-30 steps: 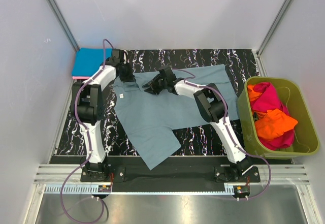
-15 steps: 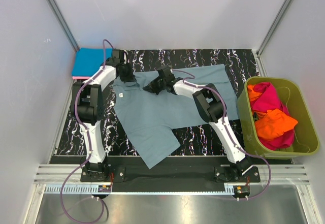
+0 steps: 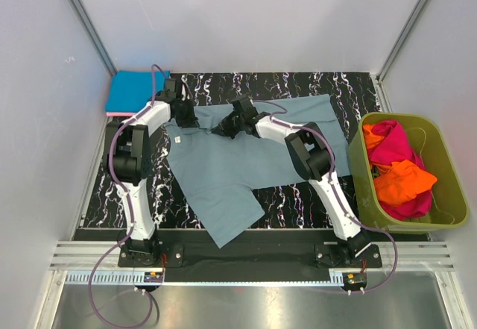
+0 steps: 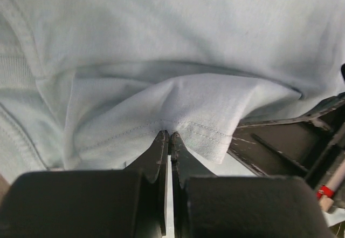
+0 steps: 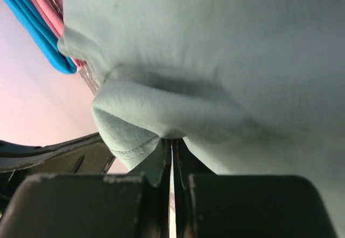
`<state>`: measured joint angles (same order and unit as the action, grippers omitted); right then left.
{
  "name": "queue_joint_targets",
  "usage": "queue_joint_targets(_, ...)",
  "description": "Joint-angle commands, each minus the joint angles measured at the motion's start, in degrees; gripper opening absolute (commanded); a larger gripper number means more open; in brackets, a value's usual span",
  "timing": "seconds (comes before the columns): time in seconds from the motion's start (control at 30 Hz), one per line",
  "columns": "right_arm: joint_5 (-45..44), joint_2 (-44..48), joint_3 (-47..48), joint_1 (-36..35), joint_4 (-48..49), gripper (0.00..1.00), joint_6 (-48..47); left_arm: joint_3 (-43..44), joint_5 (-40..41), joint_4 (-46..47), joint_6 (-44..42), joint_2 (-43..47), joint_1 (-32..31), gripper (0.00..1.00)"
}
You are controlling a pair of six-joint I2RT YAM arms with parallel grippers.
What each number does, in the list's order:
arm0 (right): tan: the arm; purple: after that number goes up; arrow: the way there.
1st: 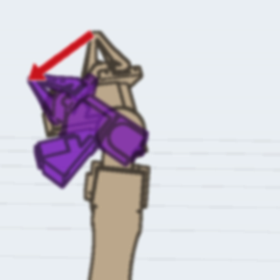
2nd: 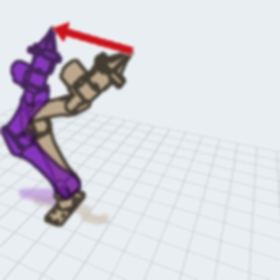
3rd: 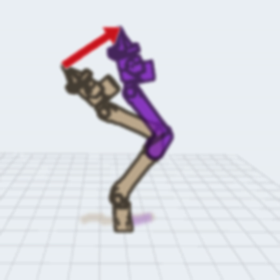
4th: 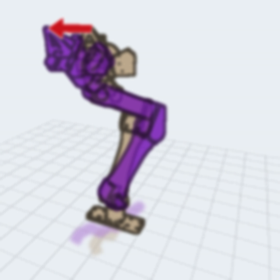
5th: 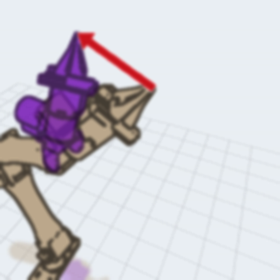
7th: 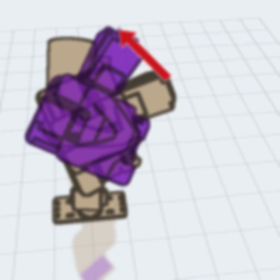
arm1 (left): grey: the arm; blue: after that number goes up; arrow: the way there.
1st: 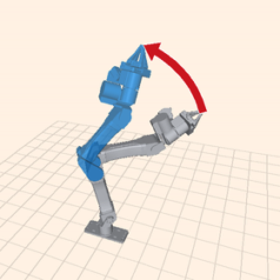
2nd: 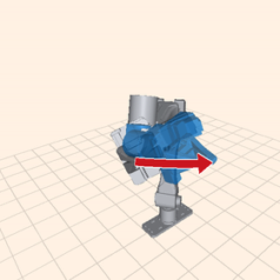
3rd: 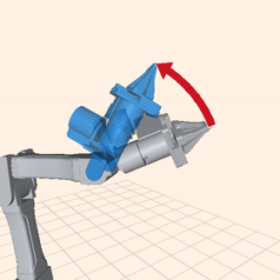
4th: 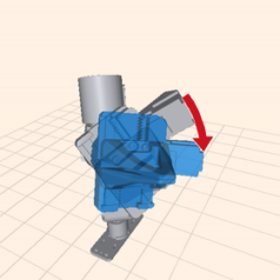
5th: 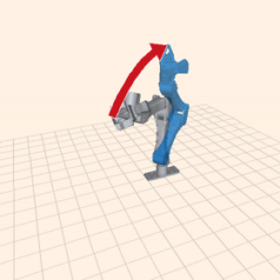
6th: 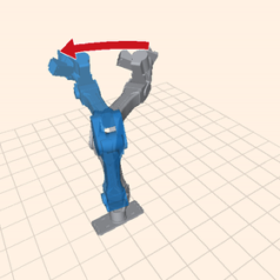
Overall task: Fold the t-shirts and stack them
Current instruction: Fold the tshirt
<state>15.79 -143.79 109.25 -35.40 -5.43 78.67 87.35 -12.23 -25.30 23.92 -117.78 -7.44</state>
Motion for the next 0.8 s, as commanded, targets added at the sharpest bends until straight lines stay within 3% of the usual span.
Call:
queue_joint_targets(0.0, 1.61, 6.23, -2.2, 0.59, -1.34, 0.0, -1.16, -1.83, -0.95, 1.74, -0.02, 6.14, 0.24, 0.0)
queue_joint_targets(0.37, 7.14, 14.58, -11.51, 1.73, -2.65, 0.0, -9.32, -10.09, -2.8, 1.39, 2.7, 14.84, -2.49, 0.0)
queue_joint_targets(0.63, 17.51, 13.1, -13.27, 4.63, -5.55, 0.0, -18.11, -18.44, -3.77, 1.31, 5.96, 19.51, -5.83, 0.01)
queue_joint_targets(0.7, 19.97, 12.57, -12.93, 5.16, -5.73, 0.0, -20.65, -19.58, -4.47, 1.31, 6.66, 20.47, -5.92, 0.07)
queue_joint_targets(0.77, 21.99, 11.78, -12.57, 5.95, -5.99, 0.0, -21.54, -21.16, -3.86, 0.52, 6.49, 21.7, -5.83, 0.27)
